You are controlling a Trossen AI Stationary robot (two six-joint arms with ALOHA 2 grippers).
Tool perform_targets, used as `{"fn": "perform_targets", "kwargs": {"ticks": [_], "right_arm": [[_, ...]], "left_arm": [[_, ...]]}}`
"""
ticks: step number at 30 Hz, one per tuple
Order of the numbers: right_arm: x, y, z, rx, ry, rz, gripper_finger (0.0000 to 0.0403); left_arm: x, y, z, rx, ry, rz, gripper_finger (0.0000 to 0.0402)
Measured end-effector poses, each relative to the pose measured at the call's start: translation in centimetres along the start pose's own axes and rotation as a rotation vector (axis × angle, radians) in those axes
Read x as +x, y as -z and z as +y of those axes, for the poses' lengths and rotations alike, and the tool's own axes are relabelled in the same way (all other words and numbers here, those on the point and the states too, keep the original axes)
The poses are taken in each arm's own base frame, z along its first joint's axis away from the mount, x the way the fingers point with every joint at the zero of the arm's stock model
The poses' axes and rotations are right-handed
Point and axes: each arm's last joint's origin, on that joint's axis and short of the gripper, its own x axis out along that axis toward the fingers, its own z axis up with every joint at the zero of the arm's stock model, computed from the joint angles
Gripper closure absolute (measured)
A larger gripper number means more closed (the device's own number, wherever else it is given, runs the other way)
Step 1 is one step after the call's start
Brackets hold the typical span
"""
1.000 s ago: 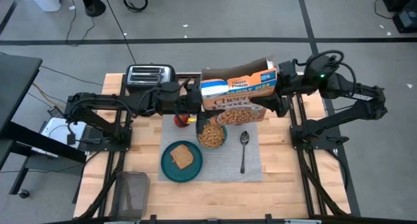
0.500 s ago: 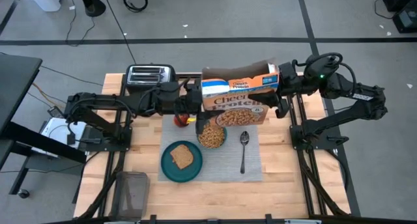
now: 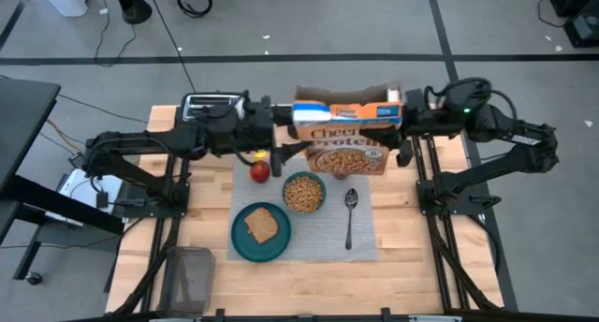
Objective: Arrange a breakfast setting
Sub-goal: Pour the cereal from the orange cereal box into the dark green bowl
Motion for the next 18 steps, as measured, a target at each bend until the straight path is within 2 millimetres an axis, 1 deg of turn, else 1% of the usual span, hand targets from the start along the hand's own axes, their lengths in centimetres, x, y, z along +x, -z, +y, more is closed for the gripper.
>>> {"fn": "perform_targets", "kwargs": {"ticks": [3, 5, 8, 10, 12, 14, 16, 18], "right_arm": [[-1.5, -0.4, -0.1, -0.014, 0.062, -0.015, 0.0222], [-2.7, -0.6, -0.2, -0.029, 0.129, -0.021, 0.0222], [-5.2, -0.8, -0.5, -0.044, 0.279, -0.030, 0.0222], [-6.8, -0.5, -0.9, -0.057, 0.418, -0.008, 0.0222], [-7.8, 0.5, -1.3, -0.072, 0.562, 0.032, 0.0222], [-8.2, 1.9, -1.7, -0.074, 0.704, 0.054, 0.0222], [-8.1, 3.6, -2.2, -0.091, 0.829, 0.079, 0.0222], [-7.8, 5.6, -2.5, -0.106, 0.922, 0.111, 0.0223]], "left_arm": [[-1.7, -0.5, 0.2, 0.005, 0.003, 0.045, 0.0089], [-3.2, -0.8, 0.4, -0.011, -0.004, 0.097, 0.0088], [-5.8, -1.4, 0.9, -0.084, -0.030, 0.150, 0.0088], [-7.4, -1.8, 1.2, -0.139, -0.049, 0.173, 0.0088], [-9.0, -2.2, 1.5, -0.193, -0.062, 0.180, 0.0088], [-10.2, -2.7, 1.6, -0.236, -0.065, 0.160, 0.0088], [-11.1, -3.1, 1.8, -0.250, -0.073, 0.138, 0.0088], [-11.6, -3.4, 1.9, -0.255, -0.083, 0.122, 0.0088]]}}
